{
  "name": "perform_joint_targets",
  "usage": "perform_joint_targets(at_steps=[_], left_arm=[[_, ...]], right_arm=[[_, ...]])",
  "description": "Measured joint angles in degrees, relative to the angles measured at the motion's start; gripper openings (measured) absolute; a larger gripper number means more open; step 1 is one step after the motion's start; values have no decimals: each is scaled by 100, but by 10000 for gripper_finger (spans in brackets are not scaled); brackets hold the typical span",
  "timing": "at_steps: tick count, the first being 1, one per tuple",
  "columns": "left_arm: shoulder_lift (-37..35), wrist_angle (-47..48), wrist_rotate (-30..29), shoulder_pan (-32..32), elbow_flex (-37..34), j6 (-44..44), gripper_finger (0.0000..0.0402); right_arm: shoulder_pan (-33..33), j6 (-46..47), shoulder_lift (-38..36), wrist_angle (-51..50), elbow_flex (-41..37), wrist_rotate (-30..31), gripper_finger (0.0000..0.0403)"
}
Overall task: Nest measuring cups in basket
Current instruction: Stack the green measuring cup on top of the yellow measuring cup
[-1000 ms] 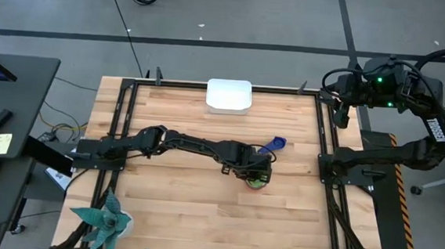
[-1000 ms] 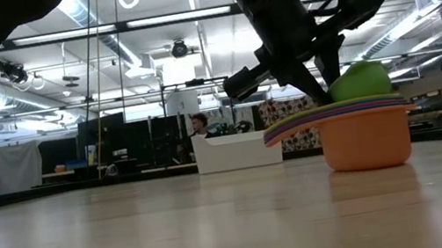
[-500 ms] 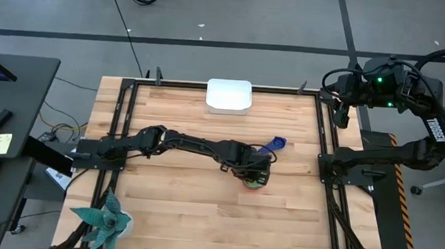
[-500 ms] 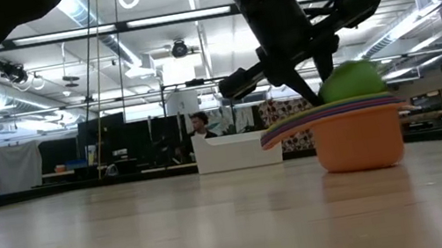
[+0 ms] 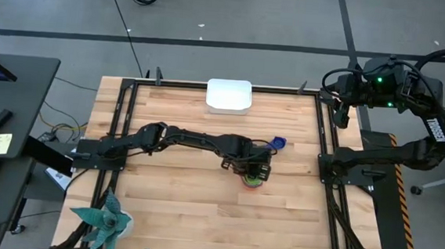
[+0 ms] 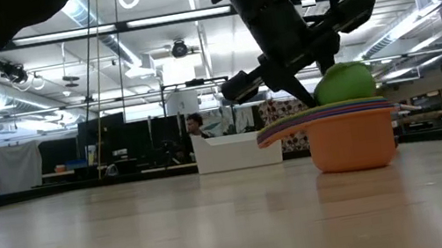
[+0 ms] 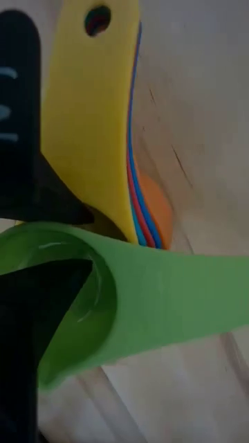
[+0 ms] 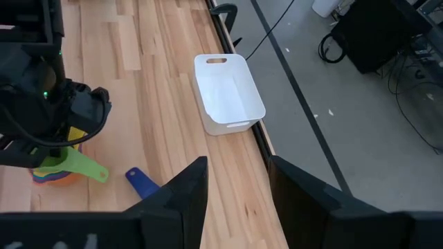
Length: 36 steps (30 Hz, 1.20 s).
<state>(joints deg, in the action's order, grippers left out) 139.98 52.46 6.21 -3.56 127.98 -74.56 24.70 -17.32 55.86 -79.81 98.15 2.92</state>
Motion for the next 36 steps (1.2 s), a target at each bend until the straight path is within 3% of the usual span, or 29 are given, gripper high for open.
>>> perform_joint_targets(at_steps=[9,30,36], left_arm=[[-67,-114,-7,28,0,251,94],[-556,965,-609,13,13,520,94],[-967,1266,-838,-155,35,660,94]], right_arm=[[0,-18,0,0,0,0,158],[-1,173,0,-119,0,-17,158],[0,662,68,-606,-5,-828,158]])
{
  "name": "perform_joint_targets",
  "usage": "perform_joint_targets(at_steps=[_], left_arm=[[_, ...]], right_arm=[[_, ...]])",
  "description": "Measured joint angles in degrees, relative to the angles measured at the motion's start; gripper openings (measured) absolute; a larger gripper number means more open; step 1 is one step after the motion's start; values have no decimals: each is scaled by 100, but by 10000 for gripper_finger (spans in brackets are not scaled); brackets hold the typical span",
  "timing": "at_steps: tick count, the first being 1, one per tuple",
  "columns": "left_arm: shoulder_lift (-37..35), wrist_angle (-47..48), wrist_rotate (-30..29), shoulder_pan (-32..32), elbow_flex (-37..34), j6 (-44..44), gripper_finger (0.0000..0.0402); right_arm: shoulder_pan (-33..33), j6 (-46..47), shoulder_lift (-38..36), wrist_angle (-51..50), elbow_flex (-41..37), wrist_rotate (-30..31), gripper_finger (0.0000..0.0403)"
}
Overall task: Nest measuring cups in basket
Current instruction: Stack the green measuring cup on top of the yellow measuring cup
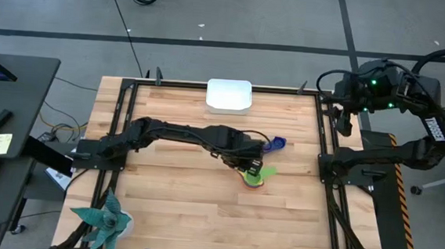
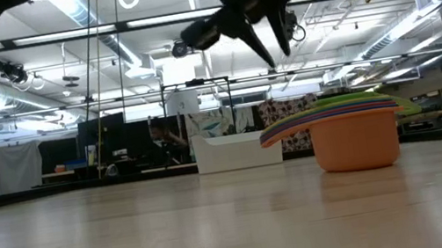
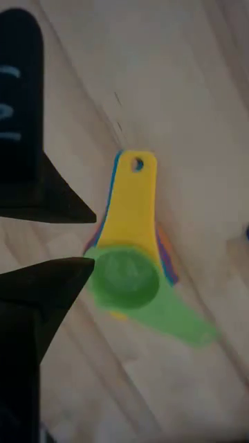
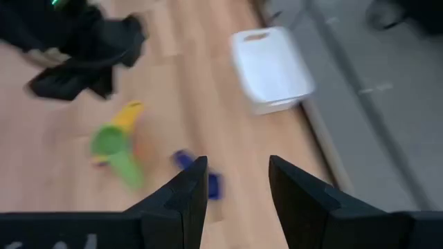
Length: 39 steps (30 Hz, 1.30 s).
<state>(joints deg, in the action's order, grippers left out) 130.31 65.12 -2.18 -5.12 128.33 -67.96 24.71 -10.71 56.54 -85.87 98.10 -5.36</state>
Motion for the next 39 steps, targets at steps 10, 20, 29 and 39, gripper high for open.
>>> perform_joint_targets(at_steps=[10,20,29,39], left_arm=[[-102,1268,-514,-806,-89,-334,94],[-95,1009,-1269,-984,-778,-645,94],[-91,-554,-1557,-857,-1772,-500,94],[-89,-1210,-1258,-594,-2389,-136,94]], right_arm=[[0,812,19,629,-1765,-1361,158],[-2,1427,23,2120,-3853,-2085,158],[-400,1823,19,2371,-4900,-2334,158],[-1479,2878,17,3746,-5858,-2766,158]])
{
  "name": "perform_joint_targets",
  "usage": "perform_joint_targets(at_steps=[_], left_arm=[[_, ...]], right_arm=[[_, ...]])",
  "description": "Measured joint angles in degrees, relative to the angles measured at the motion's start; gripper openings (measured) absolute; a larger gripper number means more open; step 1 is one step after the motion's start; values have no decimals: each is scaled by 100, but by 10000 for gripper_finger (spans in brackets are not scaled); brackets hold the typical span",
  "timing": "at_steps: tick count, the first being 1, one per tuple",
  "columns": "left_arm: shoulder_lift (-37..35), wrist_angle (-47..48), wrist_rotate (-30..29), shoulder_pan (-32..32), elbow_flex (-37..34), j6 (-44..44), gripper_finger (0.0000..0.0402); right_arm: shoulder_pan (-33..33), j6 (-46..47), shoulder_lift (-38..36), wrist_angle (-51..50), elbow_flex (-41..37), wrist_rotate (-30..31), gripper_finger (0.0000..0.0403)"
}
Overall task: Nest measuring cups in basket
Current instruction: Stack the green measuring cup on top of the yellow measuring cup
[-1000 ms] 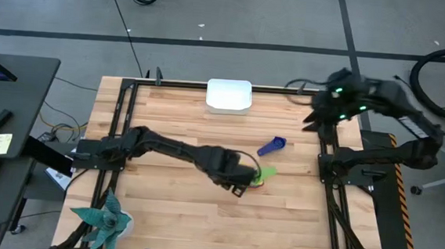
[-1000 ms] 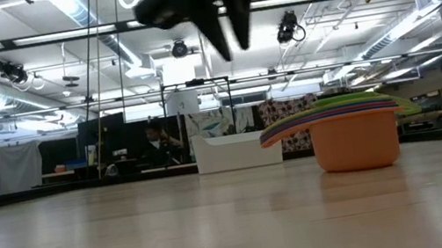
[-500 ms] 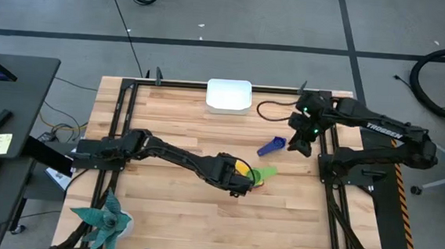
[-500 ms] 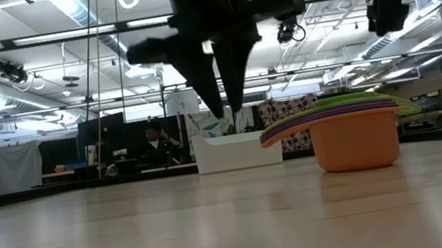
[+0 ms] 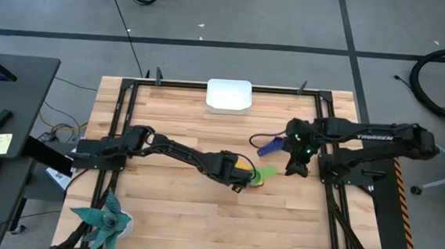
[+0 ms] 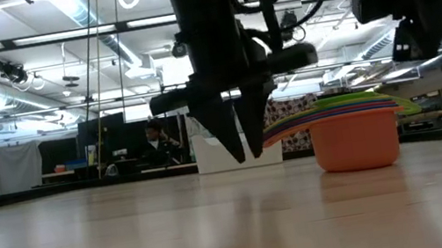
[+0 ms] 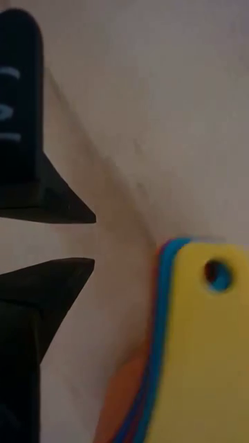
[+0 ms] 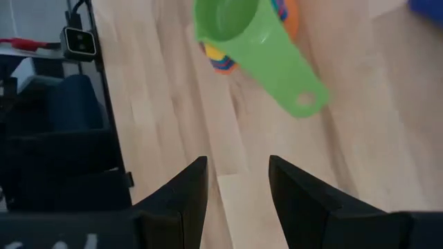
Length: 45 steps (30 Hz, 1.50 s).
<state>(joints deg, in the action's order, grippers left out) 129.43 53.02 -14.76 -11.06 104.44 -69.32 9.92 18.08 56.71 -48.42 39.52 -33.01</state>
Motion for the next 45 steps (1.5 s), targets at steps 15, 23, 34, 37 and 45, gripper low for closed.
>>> perform_joint_targets(at_steps=[15,23,34,37,45], left_arm=[[-2,-611,-1,433,3,847,94],[-2,-646,19,479,3,1001,94],[-2,-711,337,458,3,1158,94],[-2,-778,352,437,3,1214,94],[-2,-1283,348,436,3,1841,94]], right_arm=[[-1012,1086,198,2158,-1156,23,158],[-1298,1394,728,3222,-1444,-211,158],[-1231,1122,1266,3896,-1446,-67,158],[-1145,1042,1314,4017,-1446,244,158],[-864,394,1366,4142,-1450,507,158]])
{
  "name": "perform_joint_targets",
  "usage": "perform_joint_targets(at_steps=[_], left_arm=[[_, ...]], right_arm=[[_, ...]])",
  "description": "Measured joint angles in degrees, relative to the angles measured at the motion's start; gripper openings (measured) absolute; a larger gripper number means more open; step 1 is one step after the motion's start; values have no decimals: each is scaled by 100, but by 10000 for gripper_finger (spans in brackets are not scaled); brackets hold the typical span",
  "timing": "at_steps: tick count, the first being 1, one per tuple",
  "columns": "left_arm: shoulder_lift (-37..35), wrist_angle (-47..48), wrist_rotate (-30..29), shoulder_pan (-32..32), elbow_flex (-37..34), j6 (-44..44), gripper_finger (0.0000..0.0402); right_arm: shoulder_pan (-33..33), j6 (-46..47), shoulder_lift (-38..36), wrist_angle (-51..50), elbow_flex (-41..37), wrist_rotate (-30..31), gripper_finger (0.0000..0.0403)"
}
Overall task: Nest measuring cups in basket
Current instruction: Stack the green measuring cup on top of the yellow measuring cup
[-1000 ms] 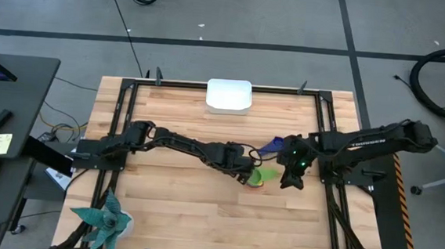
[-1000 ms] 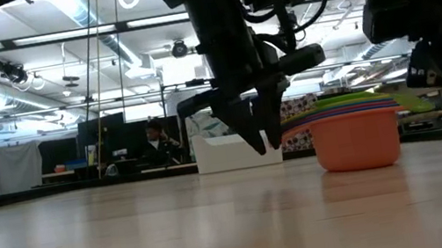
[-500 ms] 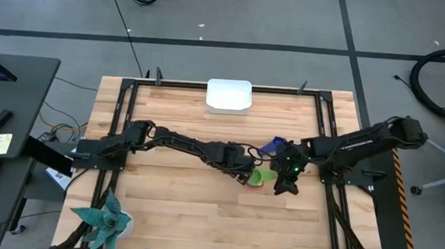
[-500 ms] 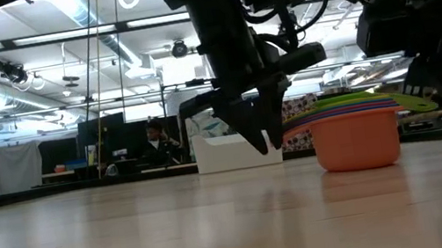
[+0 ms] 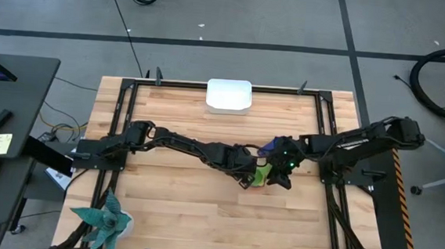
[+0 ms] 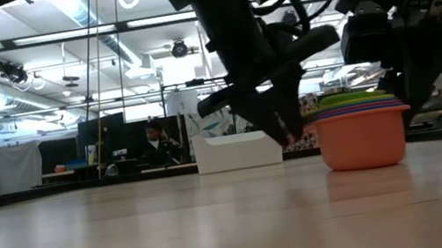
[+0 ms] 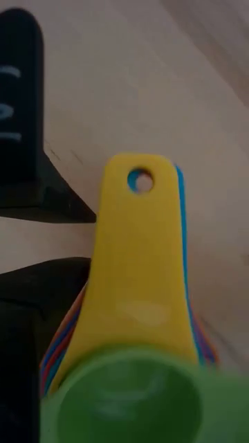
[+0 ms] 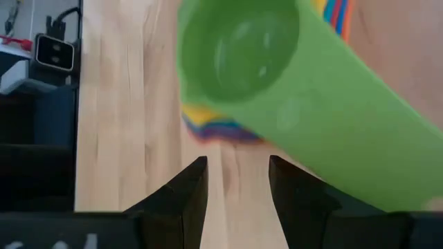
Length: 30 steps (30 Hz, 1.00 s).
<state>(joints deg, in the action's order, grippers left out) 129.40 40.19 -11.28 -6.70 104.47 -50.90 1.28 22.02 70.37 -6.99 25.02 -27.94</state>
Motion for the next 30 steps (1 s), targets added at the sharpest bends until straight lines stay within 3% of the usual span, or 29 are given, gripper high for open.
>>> perform_joint_targets(at_steps=[19,30], left_arm=[[2,-268,-54,244,0,1228,94],[2,-300,303,310,9,1608,94]], right_arm=[[461,-2105,0,75,111,-339,158],[507,-1936,-2,-1017,136,-1047,158]])
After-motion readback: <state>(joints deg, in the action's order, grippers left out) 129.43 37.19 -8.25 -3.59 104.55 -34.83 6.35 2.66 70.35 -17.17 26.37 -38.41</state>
